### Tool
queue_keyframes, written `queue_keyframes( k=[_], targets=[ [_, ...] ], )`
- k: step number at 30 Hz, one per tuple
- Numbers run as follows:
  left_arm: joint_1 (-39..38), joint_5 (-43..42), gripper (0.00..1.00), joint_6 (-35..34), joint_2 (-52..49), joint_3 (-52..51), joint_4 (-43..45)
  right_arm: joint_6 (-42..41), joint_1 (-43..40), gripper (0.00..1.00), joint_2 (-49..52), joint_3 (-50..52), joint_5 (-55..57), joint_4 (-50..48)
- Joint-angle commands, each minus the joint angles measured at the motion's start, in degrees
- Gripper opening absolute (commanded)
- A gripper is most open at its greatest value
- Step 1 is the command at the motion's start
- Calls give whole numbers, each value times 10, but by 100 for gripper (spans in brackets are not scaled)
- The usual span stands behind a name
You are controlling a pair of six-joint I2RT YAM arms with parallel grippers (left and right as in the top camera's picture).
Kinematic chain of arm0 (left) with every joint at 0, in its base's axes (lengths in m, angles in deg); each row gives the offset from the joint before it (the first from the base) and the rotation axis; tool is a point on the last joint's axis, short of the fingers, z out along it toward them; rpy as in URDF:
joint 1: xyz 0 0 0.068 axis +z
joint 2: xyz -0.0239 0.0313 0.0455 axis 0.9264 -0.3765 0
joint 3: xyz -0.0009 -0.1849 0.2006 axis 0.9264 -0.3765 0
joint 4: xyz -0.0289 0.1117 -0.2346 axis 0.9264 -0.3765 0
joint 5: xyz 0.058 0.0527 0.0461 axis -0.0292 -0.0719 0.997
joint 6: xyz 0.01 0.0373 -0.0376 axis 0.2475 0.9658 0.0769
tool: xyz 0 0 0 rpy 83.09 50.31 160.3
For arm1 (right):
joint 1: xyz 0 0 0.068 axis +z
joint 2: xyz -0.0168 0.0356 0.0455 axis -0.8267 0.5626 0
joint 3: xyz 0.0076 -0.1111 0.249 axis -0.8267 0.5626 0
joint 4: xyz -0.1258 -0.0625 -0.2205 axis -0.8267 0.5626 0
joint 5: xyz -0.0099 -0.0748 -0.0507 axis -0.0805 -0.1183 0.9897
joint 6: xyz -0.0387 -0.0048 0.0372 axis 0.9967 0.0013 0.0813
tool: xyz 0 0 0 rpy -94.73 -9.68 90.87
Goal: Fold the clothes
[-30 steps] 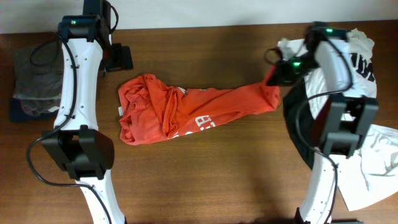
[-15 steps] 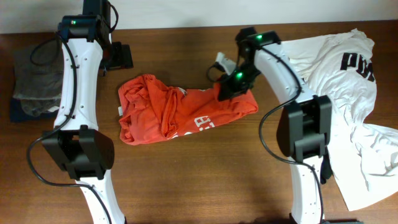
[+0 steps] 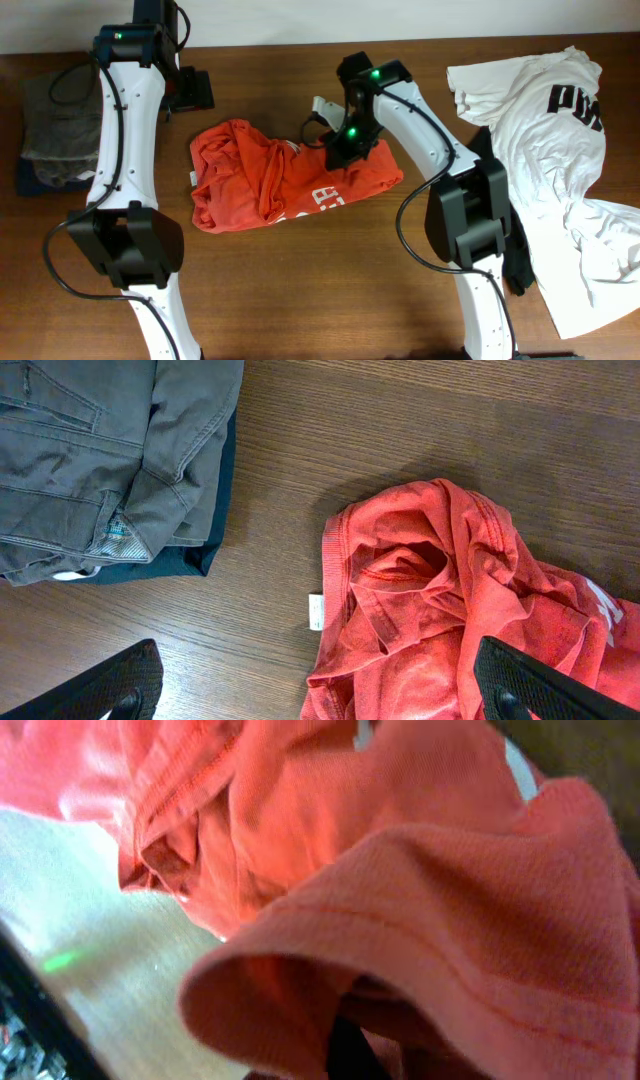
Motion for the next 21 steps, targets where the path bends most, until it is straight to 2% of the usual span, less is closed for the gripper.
queue_keyframes(
  k=[1, 15, 16, 17, 18, 19, 21],
  targets=[
    [2, -6, 99, -3, 14, 11, 5, -9, 23, 10, -30, -12, 0, -23],
    [2, -6, 99, -3, 14, 11, 5, -35, 74, 11, -30, -12, -1, -80],
    [2, -6, 99, -3, 14, 11, 5, -35, 75, 15, -30, -12, -1, -80],
    [2, -6, 99, -3, 14, 11, 5, -35, 76, 30, -30, -12, -1, -80],
    [2, -6, 99, -3, 14, 11, 5, -35, 76, 52, -30, -12, -1, -79],
    [2, -6, 99, -3, 14, 11, 5, -35, 76, 61, -30, -12, -1, -78],
    [2, -6, 99, -3, 14, 11, 5, -35, 74, 66, -30, -12, -2, -74]
  ],
)
